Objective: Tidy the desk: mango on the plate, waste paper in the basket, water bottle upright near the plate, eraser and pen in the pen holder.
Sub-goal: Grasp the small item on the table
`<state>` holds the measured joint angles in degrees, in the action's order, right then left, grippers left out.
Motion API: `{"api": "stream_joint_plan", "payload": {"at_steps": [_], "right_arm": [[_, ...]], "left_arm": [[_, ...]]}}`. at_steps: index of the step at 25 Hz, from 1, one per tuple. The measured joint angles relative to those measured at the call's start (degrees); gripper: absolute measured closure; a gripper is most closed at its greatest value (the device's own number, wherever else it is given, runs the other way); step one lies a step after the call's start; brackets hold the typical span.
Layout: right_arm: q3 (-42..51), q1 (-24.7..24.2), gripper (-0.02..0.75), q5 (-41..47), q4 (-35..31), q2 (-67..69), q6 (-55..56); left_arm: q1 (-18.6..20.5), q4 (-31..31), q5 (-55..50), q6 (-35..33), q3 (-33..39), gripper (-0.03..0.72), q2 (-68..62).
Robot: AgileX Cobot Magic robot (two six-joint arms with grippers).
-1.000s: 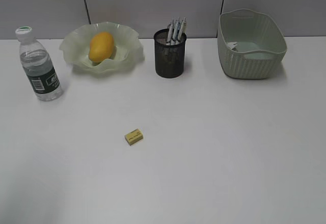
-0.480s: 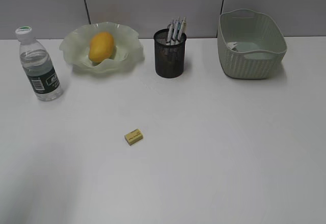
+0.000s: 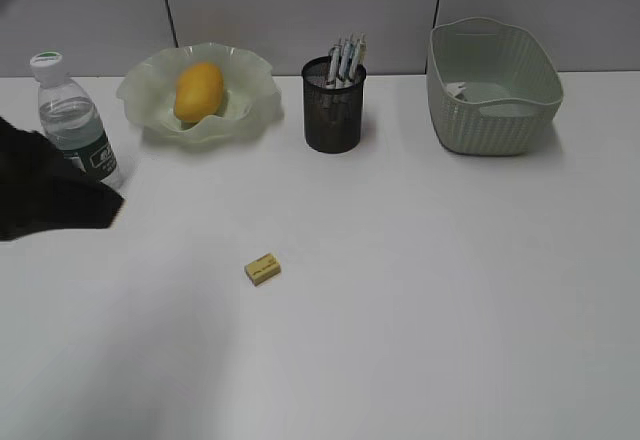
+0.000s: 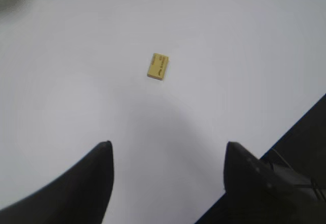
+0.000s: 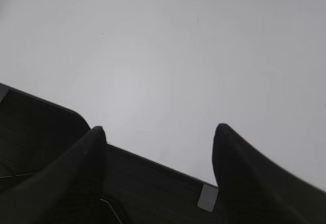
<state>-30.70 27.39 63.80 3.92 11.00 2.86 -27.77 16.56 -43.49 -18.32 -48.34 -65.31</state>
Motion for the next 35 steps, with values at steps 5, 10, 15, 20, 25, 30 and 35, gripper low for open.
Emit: {"api": "stream_joint_plan", "payload": {"at_steps": [5,10,15,20,25,30,35], "right_arm": [[0.0,0.0,0.225,0.0,0.0,-0.02,0.0],[0.0,0.0,0.226,0.0,0.0,-0.02,0.0],[0.0,0.0,0.226,0.0,0.0,-0.02,0.0],[0.0,0.0,0.226,0.0,0.0,-0.02,-0.05],[0.0,0.0,0.226,0.0,0.0,-0.02,-0.05],[0.0,0.0,0.226,0.0,0.06,-0.02,-0.05],[0.0,0.0,0.226,-0.02,0.37,-0.02,-0.05]], "left_arm": [[-6.25,-2.14,2.57,3.14,-1.86,0.174,-10.84],[-7.58,-2.33,2.67,3.79,-9.21,0.174,-21.97],[-8.27,-6.37,-1.08,5.61,-18.11,0.176,-33.09],[-10.65,-12.92,-7.23,7.31,-26.84,0.176,-42.42],[-11.17,-14.17,-8.23,8.49,-32.17,0.176,-48.85],[-11.17,-16.21,-8.54,8.88,-33.08,0.182,-52.33],[-11.17,-17.33,-7.75,9.08,-33.24,0.203,-53.81]]}}
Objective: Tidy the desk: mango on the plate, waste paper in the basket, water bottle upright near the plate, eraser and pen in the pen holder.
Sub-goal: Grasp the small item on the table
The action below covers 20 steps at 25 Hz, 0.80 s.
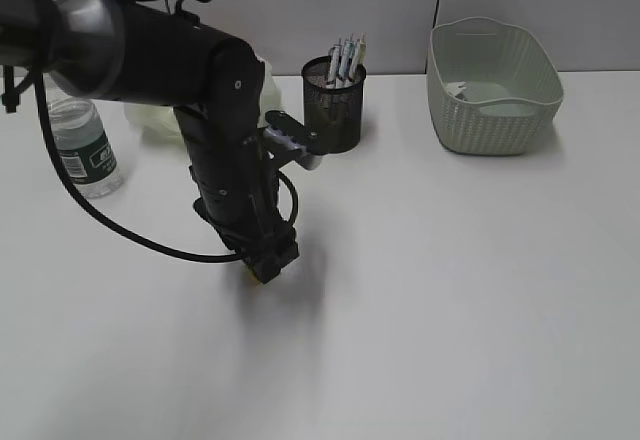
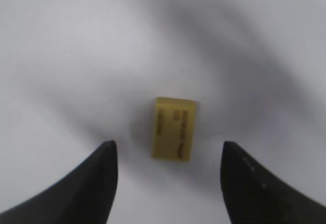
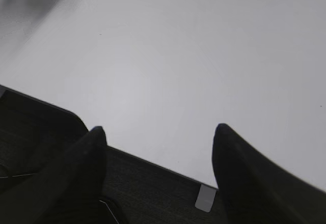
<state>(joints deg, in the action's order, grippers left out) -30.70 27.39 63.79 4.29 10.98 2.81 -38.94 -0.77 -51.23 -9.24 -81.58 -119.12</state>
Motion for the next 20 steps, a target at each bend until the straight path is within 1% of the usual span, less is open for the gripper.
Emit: {"api": "stream_joint_plan", "payload": {"at_steps": [10,12,16,18,20], "right_arm": [[0.0,0.0,0.226,-0.16,0.21,0.0,-0.06],[0.0,0.0,0.226,-0.16,0.21,0.0,-0.06],[0.0,0.0,0.226,-0.16,0.23,0.0,-0.06],[0.0,0.0,0.226,-0.16,0.23,0.0,-0.06],[0.0,0.0,0.226,-0.21,0.23,0.0,-0.06]], "left_arm": [[0.0,-1.18,2.24,0.99,-0.21,0.267,-3.45],[0.0,-2.13,2.94,2.05,-0.21,0.304,-3.72],[0.0,-2.48,3.32,2.95,-0.28,0.433,-3.91],[0.0,-2.53,3.32,3.01,-0.28,0.461,-3.91],[0.0,-2.53,3.32,3.01,-0.28,0.466,-3.91]]}}
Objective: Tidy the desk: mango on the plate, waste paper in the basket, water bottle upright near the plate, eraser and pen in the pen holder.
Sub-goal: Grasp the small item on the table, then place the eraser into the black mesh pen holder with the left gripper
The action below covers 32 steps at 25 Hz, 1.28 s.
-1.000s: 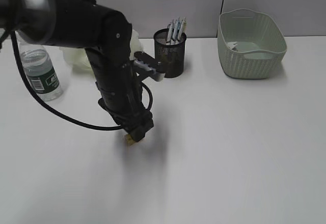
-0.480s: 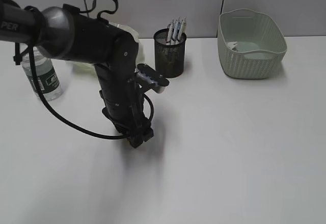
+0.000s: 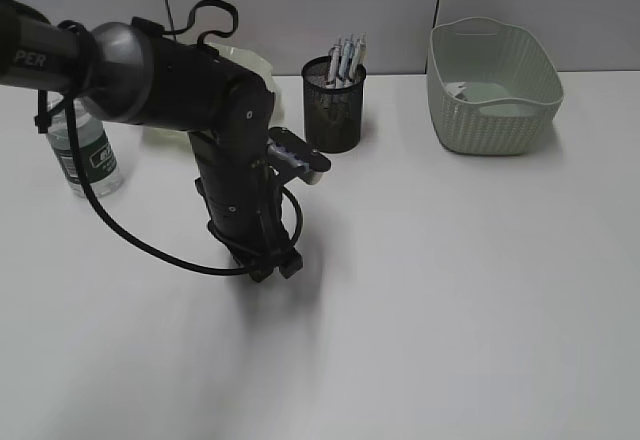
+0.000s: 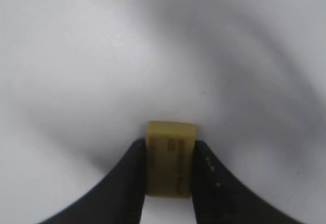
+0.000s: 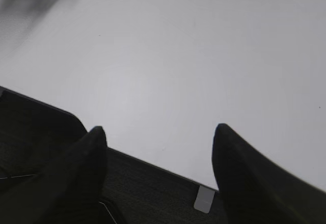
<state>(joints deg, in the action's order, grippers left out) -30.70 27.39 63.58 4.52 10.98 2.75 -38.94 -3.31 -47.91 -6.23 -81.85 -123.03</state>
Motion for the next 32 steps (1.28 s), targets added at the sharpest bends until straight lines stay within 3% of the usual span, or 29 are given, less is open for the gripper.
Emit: {"api": "stream_joint_plan", "payload": {"at_steps": [7,16,22,32], "right_arm": [[0.0,0.0,0.226,0.0,0.16,0.0,0.0],[0.0,0.0,0.226,-0.17,0.21,0.0,0.0],[0.14,0.0,0.226,-0.31,0.44,0.0,0.0],[1.16,0.0,0.226,-2.26,0.55,0.0,-0.05]], "left_arm": [[0.0,-0.34,-4.32,0.05,-3.95,0.481,-0.07],[0.46,-1.96,-7.93,0.05,-23.12,0.484,2.79],[3.53,-1.27,0.79,1.62,-32.07,0.484,2.83],[6.41,7.08,16.76,2.19,-32.55,0.484,-4.11]]}}
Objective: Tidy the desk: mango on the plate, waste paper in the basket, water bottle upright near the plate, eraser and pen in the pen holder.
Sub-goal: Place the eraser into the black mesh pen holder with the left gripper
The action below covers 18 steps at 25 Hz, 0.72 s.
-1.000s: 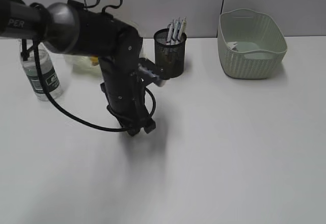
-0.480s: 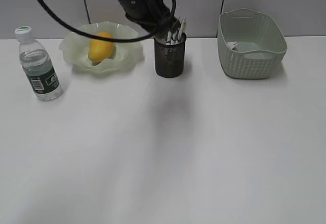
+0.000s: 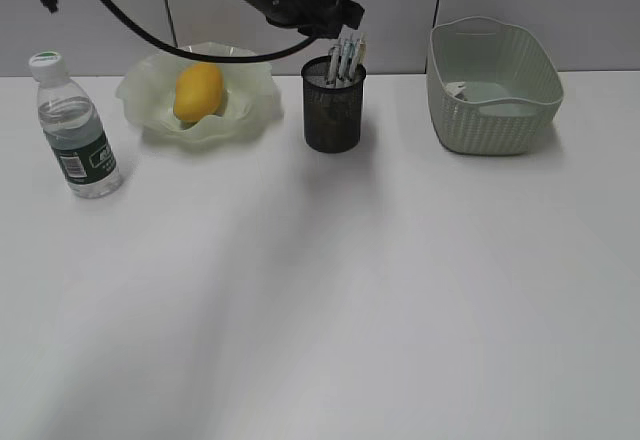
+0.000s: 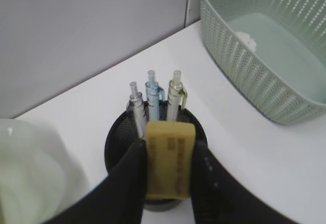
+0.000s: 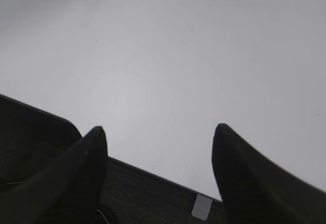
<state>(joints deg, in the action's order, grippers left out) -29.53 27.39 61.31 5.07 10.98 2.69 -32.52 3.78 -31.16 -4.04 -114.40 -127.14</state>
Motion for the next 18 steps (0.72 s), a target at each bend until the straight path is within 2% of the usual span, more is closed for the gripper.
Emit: {"api": "stream_joint_plan", "payload": {"at_steps": [6,14,18], "right_arm": [[0.0,0.0,0.226,-0.11,0.01,0.0,0.0],[0.11,0.0,0.226,-0.28,0.08,0.0,0.0],[0.11,0.0,0.226,-0.34,0.2,0.0,0.0]], "left_arm": [[0.21,1.83,6.89,0.0,0.0,0.47,-4.66],[0.43,2.79,9.5,0.07,0.05,0.297,-5.61],[0.43,2.79,8.77,0.15,0.05,0.275,-5.61]]}}
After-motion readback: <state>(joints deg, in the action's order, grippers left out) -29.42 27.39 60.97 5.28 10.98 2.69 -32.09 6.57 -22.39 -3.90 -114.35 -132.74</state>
